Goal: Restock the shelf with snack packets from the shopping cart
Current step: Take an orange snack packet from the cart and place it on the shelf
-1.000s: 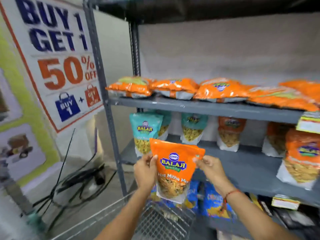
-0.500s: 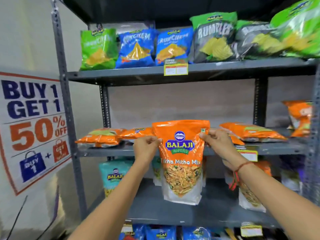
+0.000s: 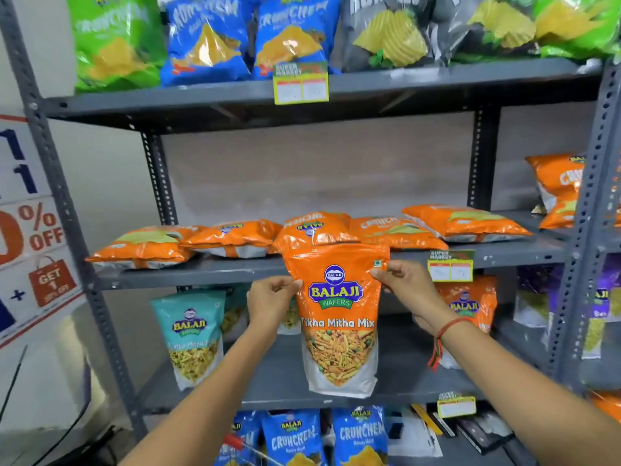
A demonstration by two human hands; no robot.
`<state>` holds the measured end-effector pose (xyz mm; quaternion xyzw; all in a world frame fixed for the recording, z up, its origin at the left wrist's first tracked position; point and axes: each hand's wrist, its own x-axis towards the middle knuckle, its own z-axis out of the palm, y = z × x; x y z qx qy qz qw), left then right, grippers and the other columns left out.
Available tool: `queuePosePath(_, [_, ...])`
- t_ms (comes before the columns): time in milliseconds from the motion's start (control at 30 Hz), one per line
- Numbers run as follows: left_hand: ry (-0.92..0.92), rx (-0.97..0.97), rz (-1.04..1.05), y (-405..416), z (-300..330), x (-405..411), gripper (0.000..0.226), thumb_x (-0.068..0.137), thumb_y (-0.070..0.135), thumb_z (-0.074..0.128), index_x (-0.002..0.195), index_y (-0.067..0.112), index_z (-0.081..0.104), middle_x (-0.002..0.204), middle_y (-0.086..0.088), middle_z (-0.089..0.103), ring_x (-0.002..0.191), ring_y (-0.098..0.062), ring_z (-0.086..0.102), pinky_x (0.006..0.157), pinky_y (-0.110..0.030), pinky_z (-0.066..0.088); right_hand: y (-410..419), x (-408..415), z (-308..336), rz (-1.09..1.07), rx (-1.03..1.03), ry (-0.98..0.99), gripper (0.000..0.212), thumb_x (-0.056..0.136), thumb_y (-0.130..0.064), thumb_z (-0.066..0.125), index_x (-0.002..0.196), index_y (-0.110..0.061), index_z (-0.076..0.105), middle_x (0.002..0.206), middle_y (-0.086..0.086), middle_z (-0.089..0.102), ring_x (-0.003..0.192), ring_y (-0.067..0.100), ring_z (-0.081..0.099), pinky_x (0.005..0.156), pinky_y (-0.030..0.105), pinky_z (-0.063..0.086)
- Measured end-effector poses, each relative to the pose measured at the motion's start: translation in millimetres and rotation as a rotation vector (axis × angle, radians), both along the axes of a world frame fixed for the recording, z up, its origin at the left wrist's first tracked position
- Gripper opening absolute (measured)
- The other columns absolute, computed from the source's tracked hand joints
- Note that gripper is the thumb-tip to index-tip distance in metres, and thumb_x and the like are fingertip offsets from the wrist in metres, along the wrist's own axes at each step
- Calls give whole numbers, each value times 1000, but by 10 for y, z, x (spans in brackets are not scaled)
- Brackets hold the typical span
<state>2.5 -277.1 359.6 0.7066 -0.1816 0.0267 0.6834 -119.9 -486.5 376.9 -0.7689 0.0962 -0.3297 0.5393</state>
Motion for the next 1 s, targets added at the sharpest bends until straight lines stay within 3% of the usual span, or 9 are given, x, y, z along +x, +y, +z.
queuePosePath(167, [58, 84, -2, -442, -679, 119, 11, 80, 23, 73, 73, 15, 76, 77, -2, 77, 76, -17, 73, 76, -33, 56, -485, 157, -567, -20, -38, 143, 15, 84, -25, 68, 88, -13, 75, 82, -3, 75, 66, -3, 66, 65, 19, 47])
queuePosePath(267, [84, 129, -2, -786, -1007, 209, 20, 81, 20, 72, 61, 24, 72, 61, 16, 72, 68, -9, 67, 69, -26, 51, -830, 282, -871, -30, -68, 214, 14, 83, -24, 69, 84, -12, 76, 74, -9, 72, 58, -10, 62, 64, 19, 44])
queuePosePath(367, [81, 177, -3, -1122, -1287, 374, 29, 79, 21, 72, 53, 33, 70, 53, 24, 68, 66, -9, 66, 74, -34, 55, -1170, 436, -1083, -35, -70, 256, 14, 84, -25, 68, 75, -15, 73, 69, -13, 69, 57, -12, 62, 57, 11, 44])
queuePosePath(533, [75, 197, 46, -1588, -1527, 647, 21, 80, 27, 71, 59, 29, 72, 69, 2, 76, 75, -23, 73, 75, -47, 59, -1596, 759, -1300, -36, -28, 300, 26, 87, -25, 63, 80, -1, 71, 74, -5, 73, 60, -7, 65, 51, 5, 43])
queuePosePath(700, [81, 156, 73, -1858, -1668, 924, 27, 80, 28, 73, 59, 45, 71, 65, 20, 72, 77, -18, 73, 76, -48, 59, -1887, 1068, -1477, -48, 23, 326, 23, 85, -30, 65, 79, -9, 72, 81, 0, 76, 77, 10, 68, 65, 22, 46])
queuePosePath(867, [108, 143, 35, -1934, -1776, 1041, 12, 82, 28, 70, 72, 25, 76, 80, 1, 78, 78, -16, 74, 80, -48, 60, -1965, 1204, -1602, -16, 122, 322, 11, 85, -26, 65, 85, -16, 70, 82, -3, 72, 79, 9, 66, 64, 21, 47])
queuePosePath(1000, [140, 186, 19, -1907, -1776, 1085, 11, 83, 31, 69, 84, 22, 75, 91, -3, 78, 85, -17, 73, 88, -47, 58, -1900, 1284, -1621, -49, 167, 318, 11, 86, -29, 65, 82, -19, 67, 78, -7, 71, 78, 8, 66, 66, 20, 46])
